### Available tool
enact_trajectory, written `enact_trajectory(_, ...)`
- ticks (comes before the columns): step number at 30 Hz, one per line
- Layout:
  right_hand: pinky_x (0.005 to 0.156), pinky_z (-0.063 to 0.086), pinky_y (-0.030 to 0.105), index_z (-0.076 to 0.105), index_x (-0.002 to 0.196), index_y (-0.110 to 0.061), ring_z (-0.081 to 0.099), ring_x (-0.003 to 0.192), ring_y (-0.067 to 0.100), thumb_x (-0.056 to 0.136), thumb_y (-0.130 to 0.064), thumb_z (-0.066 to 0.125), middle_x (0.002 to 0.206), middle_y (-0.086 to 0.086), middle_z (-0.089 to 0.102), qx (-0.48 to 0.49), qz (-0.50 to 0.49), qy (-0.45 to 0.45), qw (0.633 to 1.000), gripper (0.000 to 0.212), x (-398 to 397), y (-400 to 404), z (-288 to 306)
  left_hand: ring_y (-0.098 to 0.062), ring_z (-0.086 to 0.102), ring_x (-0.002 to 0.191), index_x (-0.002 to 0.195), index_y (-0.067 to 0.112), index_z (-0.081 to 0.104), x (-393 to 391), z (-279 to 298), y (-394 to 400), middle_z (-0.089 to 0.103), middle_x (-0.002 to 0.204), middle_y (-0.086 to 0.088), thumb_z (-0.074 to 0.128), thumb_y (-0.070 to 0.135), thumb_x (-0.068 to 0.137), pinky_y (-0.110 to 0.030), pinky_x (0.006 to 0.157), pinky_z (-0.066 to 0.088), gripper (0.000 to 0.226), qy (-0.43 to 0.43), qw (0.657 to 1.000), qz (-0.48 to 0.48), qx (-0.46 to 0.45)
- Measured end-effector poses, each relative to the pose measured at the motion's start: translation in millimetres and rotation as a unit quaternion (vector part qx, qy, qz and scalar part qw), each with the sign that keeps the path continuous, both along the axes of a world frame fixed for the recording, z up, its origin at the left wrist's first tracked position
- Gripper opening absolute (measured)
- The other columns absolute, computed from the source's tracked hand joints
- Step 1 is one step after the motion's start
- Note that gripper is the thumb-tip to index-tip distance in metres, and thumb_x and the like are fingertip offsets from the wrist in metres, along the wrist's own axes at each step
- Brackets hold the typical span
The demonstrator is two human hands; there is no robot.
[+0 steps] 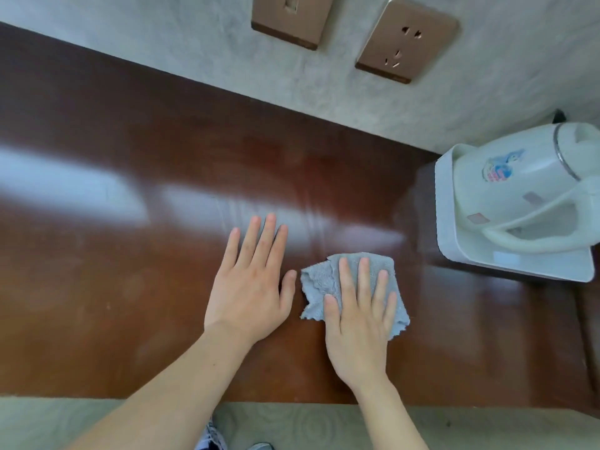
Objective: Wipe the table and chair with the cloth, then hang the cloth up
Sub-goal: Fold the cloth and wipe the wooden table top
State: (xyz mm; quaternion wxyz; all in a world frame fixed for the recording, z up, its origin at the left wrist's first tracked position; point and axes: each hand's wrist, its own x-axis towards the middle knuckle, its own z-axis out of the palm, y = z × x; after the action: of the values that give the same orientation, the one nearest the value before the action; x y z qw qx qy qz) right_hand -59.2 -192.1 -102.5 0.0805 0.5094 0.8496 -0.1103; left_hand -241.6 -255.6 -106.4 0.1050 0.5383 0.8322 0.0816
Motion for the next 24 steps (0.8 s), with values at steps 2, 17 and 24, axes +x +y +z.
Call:
enact_trajectory(2, 0.123, -0.003, 0.052, -0.01, 0.156, -0.039, -0.017, 0.152, 0.025, 0.101, -0.055, 0.001, 0.167, -0.004, -0.012, 0.01, -0.002, -0.011, 1.0, 0.059, -19.2, 27.3, -0.7, -0.031, 0.014, 0.155, 0.158, 0.008, 0.027, -0.2, -1.1, 0.1, 0.019, 0.166, -0.013, 0.025, 0.047, 0.101, -0.054, 0.123, 0.017, 0.069, -0.003, 1.0, -0.006, -0.003)
enact_trajectory(17, 0.121, -0.009, 0.052, -0.003, 0.156, -0.04, -0.015, 0.152, 0.029, 0.104, -0.047, 0.019, 0.167, -0.004, -0.009, -0.014, 0.145, 0.02, 0.989, 0.058, -185.5, 161.4, -2.3, -0.03, 0.013, 0.155, 0.158, 0.01, 0.028, -2.7, -0.1, 3.2, 0.019, 0.166, -0.012, 0.031, 0.046, 0.101, -0.052, 0.124, 0.012, 0.068, -0.014, 1.0, -0.001, -0.006)
enact_trajectory(24, 0.123, -0.003, 0.051, -0.007, 0.157, -0.039, -0.017, 0.152, 0.026, 0.103, -0.05, 0.008, 0.167, -0.003, -0.012, -0.009, 0.1, -0.001, 0.995, 0.057, -36.6, 56.2, 5.8, -0.027, 0.007, 0.156, 0.16, 0.013, 0.021, -2.4, -1.1, 1.7, 0.014, 0.168, -0.009, 0.024, 0.049, 0.101, -0.051, 0.125, 0.011, 0.069, -0.011, 1.0, 0.003, -0.014)
